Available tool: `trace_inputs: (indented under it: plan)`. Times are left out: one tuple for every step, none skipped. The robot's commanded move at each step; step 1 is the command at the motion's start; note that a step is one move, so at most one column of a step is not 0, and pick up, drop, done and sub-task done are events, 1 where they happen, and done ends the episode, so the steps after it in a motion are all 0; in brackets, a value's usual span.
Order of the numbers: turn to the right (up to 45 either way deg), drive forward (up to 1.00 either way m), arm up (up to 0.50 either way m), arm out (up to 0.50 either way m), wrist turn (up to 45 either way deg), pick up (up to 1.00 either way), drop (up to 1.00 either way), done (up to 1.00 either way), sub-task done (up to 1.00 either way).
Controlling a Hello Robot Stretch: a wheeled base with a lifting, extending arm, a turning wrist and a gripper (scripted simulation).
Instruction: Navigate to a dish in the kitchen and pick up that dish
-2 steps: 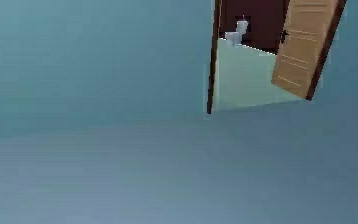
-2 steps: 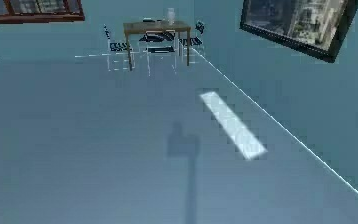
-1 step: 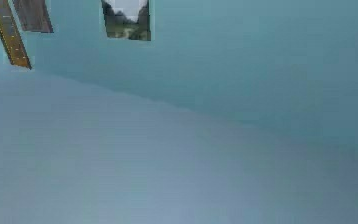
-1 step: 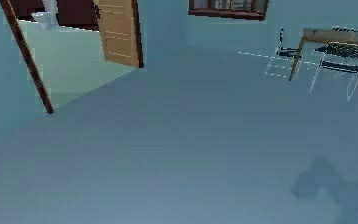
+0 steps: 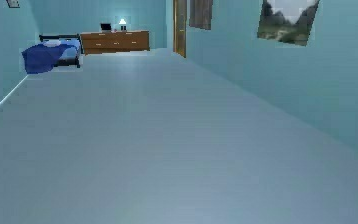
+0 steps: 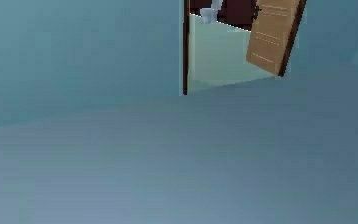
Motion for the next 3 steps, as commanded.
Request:
trace_inputs:
  plan:
    - [0.0,1.0,0.0,0.0,0.0,0.0,0.0,0.0,0.0]
    - [-3.0,0.0,0.0,0.0,0.0,0.0,0.0,0.0,0.0]
    - [0.0,1.0,0.0,0.0,0.0,0.0,0.0,0.0,0.0]
